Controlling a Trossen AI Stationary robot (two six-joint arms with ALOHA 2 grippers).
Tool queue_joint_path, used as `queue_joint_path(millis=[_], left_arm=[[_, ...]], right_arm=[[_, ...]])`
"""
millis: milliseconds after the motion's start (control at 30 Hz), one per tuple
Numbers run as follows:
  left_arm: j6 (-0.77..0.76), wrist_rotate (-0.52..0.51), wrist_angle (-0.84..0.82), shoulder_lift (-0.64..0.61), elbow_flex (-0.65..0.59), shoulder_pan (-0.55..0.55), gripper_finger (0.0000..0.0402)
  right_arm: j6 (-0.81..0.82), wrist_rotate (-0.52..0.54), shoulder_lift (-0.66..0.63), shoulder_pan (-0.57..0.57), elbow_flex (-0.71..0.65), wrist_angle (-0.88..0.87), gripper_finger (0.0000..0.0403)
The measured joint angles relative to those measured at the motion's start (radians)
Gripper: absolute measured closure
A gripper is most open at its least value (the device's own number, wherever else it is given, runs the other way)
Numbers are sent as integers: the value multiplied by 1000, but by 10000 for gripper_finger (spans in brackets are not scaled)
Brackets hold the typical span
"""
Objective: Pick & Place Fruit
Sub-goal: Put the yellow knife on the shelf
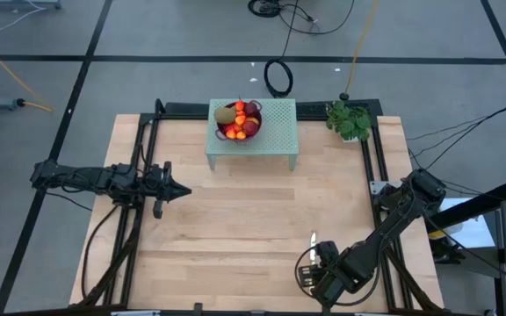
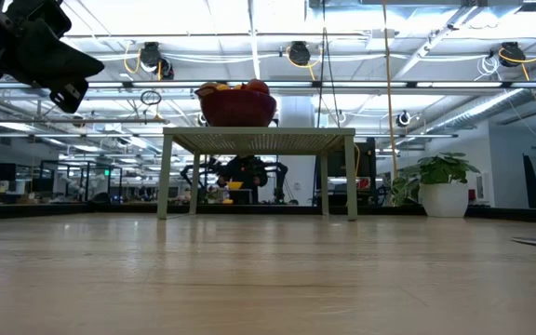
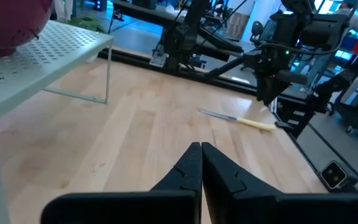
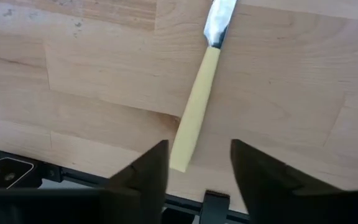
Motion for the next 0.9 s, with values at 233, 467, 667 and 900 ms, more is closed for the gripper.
queue_joint_path(millis=[233,467,667,900], left_arm=[[-22,0,1,0,0,0,391],[-23,0,0,0,0,0,395],[-29,0,-5,0,0,0,391],[-28,0,-7,0,0,0,391]], right_arm=[[-13,-2,0,-19,-16,44,166],[-63,-52,1,-56,-76,150,159],[-56,-54,4,-56,-76,155,179],[-54,-54,53,-57,-76,241,193]])
